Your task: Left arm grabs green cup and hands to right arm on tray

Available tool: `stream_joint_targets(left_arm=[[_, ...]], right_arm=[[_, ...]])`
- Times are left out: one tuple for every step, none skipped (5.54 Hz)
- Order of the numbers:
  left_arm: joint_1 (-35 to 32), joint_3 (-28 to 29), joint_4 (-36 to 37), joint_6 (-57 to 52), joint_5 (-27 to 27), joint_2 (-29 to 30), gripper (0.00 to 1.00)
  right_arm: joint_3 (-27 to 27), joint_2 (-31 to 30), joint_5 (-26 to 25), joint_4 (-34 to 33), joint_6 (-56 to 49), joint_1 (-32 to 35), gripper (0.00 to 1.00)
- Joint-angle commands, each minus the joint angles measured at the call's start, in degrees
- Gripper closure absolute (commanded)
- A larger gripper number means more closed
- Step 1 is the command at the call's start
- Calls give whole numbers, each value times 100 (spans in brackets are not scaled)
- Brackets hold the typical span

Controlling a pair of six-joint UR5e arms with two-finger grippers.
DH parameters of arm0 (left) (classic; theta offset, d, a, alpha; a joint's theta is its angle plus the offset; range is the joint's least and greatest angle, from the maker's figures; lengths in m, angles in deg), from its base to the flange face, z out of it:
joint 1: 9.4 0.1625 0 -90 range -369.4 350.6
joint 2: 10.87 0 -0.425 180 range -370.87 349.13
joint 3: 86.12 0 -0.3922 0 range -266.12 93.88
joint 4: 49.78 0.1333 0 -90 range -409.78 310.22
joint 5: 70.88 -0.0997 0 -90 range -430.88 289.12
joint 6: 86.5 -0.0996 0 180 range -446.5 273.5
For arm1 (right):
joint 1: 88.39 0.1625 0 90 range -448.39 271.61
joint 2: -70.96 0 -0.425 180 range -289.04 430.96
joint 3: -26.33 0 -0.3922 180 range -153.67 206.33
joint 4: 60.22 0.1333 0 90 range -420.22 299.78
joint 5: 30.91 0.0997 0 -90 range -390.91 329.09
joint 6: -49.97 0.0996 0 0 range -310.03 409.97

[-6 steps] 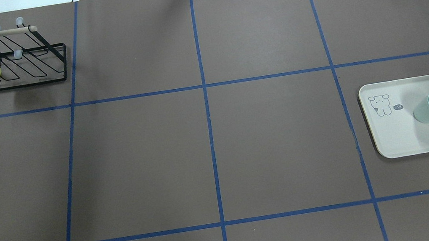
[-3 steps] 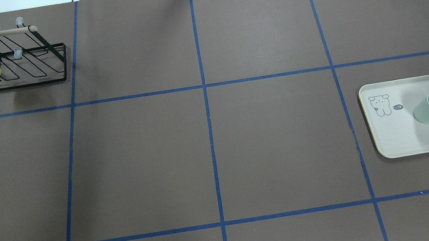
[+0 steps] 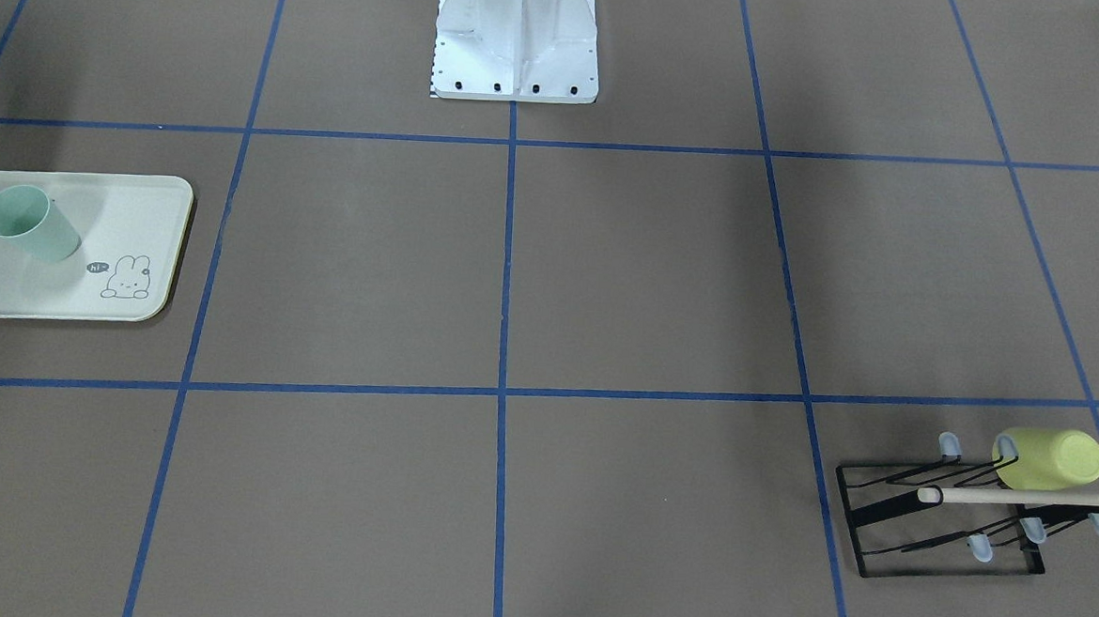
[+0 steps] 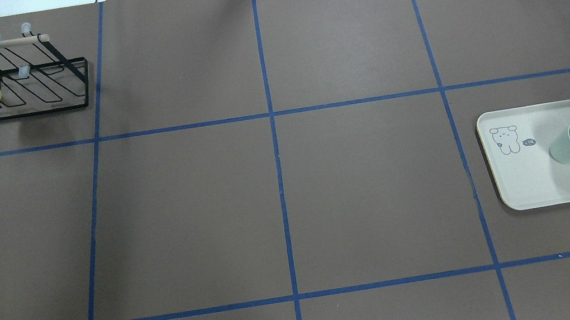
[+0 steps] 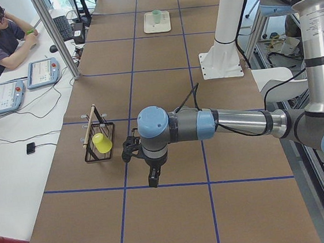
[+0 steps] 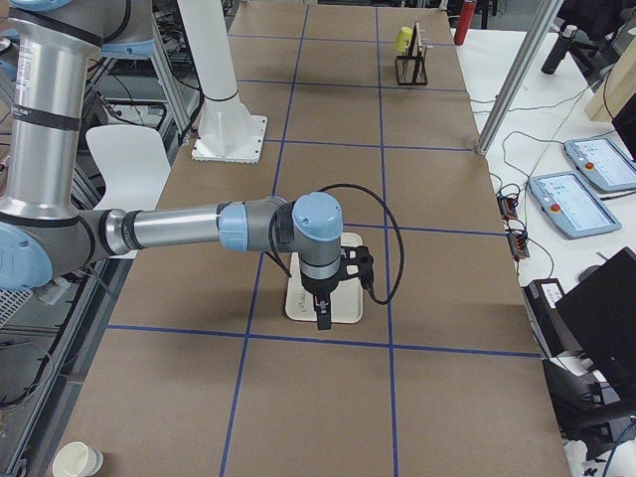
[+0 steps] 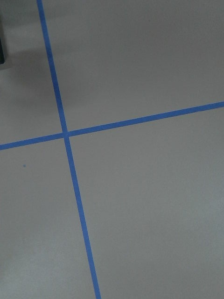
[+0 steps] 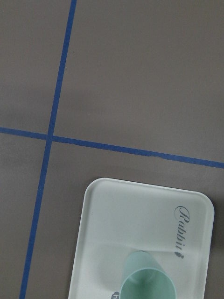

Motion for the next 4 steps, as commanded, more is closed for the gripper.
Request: stream_joint_targets(left_arm=[[-9,-29,0,0,0,-6,0],[0,-47,-9,0,0,2,0],[0,-47,-9,0,0,2,0],[0,-47,-9,0,0,2,0]], right_arm=[[2,8,1,0,-9,-1,0],[-15,8,1,0,-1,-1,0],[-7,17,1,0,34,-1,0],[-7,17,9,0,61,-9,0]])
